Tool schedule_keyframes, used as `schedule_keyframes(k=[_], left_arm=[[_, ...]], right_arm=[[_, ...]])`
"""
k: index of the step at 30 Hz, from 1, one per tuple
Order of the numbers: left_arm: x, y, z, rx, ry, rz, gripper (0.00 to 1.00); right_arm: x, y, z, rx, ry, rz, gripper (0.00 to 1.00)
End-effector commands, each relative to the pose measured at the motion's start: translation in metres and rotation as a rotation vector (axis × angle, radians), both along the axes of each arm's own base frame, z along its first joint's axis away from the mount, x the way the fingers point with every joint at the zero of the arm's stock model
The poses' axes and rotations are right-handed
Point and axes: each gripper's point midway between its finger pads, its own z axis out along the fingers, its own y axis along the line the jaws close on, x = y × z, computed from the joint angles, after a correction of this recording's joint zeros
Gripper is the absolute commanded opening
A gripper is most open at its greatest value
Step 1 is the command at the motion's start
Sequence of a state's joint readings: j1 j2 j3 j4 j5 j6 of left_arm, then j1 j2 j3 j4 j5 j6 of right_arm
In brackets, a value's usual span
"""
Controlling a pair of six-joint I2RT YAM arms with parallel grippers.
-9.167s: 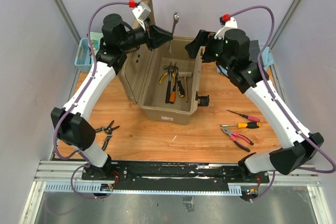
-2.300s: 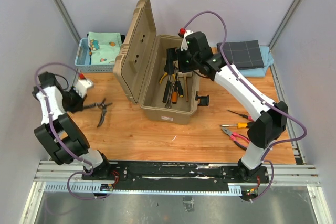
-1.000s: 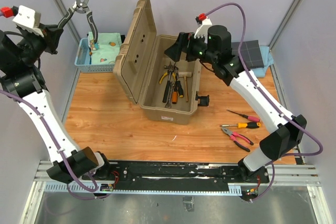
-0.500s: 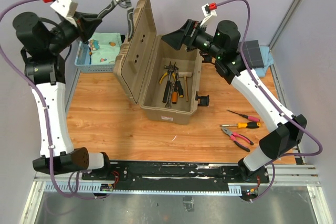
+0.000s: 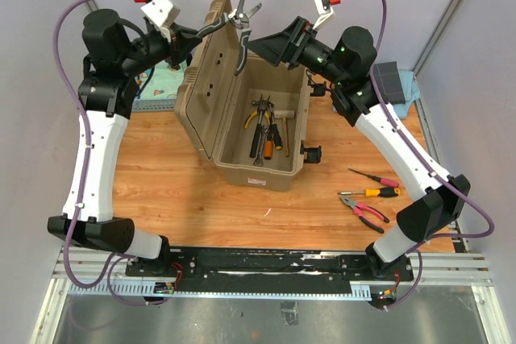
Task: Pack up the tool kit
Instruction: Place the pliers in the toolbox.
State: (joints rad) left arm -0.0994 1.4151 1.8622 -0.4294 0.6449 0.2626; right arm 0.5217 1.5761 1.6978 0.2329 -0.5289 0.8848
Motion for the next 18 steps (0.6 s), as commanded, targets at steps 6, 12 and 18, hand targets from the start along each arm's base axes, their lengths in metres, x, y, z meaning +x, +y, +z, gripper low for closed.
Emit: schedule_keyframes(k=[6,12,18], left_arm=[[-0.006,-0.028,0.015,0.021,-0.07,-0.032,0.0],[-0.007,-0.035,0.015,0.023,-0.068,-0.041,0.0],[-0.007,-0.033,0.019,0.008,-0.065,-0.029,0.0]], right_arm=[[0.002,0.01,0.006,0.033,0.004,0.054,0.82],[0.008,0.015,-0.005,0.029,0.03,0.06,0.39],[0.012,0.007,-0.006,0.032,0.037,0.016,0.01]])
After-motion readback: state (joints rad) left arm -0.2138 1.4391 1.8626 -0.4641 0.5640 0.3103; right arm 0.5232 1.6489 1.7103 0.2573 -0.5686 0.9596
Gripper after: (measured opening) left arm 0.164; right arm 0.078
